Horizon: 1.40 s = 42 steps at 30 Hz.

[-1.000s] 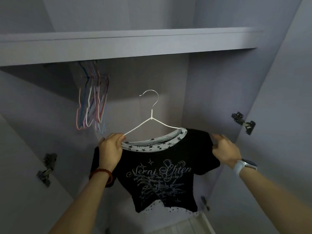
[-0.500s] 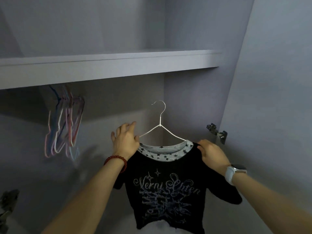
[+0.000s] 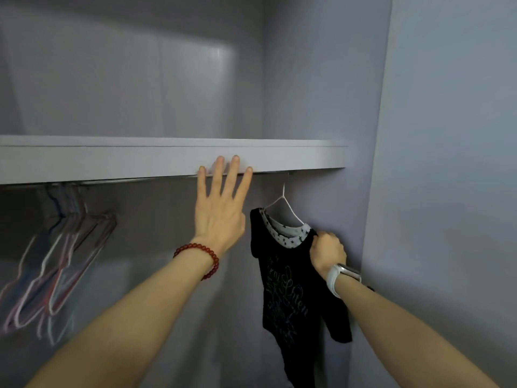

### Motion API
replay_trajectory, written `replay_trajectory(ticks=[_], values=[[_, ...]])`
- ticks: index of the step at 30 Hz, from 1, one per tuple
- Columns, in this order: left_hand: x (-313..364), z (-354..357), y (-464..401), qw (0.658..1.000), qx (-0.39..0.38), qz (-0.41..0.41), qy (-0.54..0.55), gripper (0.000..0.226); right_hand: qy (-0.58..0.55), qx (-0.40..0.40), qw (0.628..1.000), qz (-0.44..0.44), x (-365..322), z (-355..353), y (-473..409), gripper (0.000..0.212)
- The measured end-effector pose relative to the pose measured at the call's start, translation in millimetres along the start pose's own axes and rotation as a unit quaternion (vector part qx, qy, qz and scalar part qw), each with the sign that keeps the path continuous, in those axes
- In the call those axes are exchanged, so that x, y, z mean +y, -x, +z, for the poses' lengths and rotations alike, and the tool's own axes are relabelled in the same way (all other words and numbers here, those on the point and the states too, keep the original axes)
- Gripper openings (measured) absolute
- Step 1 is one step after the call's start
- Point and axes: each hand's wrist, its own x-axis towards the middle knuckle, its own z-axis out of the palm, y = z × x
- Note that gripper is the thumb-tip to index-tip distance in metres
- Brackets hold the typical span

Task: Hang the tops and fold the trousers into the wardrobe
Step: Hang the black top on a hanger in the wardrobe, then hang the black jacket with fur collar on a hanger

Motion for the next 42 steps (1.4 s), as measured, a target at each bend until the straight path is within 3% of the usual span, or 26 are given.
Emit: replay_trajectory(ticks=[4, 11, 19, 23, 27, 30, 33, 36, 38, 42], values=[[2.7, 27.2, -12.4, 0.997, 0.022, -0.029, -0.062, 0.094, -0.040, 0.009, 0.999, -0.002, -10.4, 23.8, -43.1, 0.029], [8.8, 48.8, -17.3, 0.992, 0.104, -0.034, -0.059, 0.096, -0.042, -0.014, 0.999, 0.003, -8.6, 63.5, -86.4, 0.029], [9.0, 39.6, -16.9, 0.996, 0.079, -0.032, -0.034, 0.091, -0.036, -0.022, 0.999, -0.027, 1.5, 48.9, -79.3, 0.032], [13.3, 14.1, -7.8, 0.998, 0.045, -0.040, 0.032, 0.083, -0.057, -0.020, 0.994, -0.092, 3.2, 25.2, -40.4, 0.044], [35.7, -14.9, 30.6, 0.981, -0.003, -0.061, 0.184, 0.063, -0.133, -0.032, 0.982, -0.128, 18.4, -10.0, 29.8, 0.038], [65.8, -33.6, 78.8, 0.927, -0.076, -0.104, 0.353, 0.055, -0.173, -0.051, 0.976, -0.118, 43.3, -39.8, 90.0, 0.032], [112.5, -59.7, 136.6, 0.844, -0.209, -0.097, 0.484, 0.052, -0.165, -0.112, 0.978, -0.061, 87.1, -70.4, 167.7, 0.028], [171.0, -94.5, 180.6, 0.748, -0.332, -0.041, 0.573, 0.039, -0.123, -0.195, 0.973, 0.008, 141.3, -101.7, 245.1, 0.026], [212.0, -122.5, 201.0, 0.703, -0.378, 0.008, 0.603, 0.036, -0.099, -0.227, 0.966, 0.075, 179.2, -126.9, 293.2, 0.026], [302.3, -202.0, 232.0, 0.604, -0.423, 0.164, 0.656, 0.032, -0.099, -0.200, 0.944, 0.244, 255.3, -196.6, 387.6, 0.024]])
